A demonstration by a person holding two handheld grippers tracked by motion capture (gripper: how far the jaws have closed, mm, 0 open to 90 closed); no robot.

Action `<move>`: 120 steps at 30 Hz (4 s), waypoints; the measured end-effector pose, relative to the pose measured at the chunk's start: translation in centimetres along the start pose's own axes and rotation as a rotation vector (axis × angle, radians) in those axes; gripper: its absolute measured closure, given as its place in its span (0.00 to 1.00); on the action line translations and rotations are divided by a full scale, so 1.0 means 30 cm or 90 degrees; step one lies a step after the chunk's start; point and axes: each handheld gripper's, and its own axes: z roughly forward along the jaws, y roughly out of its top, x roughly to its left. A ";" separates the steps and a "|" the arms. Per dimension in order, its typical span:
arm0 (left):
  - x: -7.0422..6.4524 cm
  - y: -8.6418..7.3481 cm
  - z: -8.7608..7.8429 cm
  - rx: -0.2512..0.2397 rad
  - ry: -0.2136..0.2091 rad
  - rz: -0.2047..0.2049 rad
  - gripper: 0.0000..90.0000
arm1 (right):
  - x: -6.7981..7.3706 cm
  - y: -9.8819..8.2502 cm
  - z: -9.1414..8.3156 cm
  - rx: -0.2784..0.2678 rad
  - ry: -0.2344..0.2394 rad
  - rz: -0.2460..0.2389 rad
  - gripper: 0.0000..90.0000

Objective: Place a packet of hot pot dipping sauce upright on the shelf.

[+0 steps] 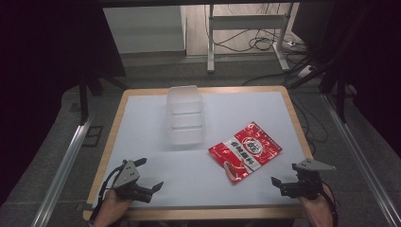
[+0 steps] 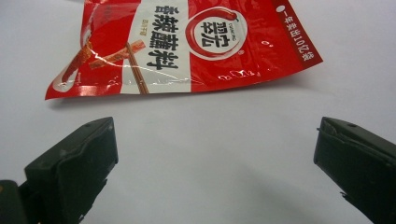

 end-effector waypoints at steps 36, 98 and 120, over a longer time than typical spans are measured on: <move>-0.003 0.011 -0.016 -0.058 -0.038 -0.028 0.00 | -0.015 0.070 0.060 -0.011 -0.001 -0.015 0.00; -0.031 0.012 0.007 -0.031 -0.078 0.024 0.00 | -0.157 0.235 0.371 0.053 0.128 -0.013 0.05; -0.043 0.013 0.011 -0.021 -0.087 0.047 0.00 | -0.149 0.223 0.365 0.111 0.192 -0.006 0.10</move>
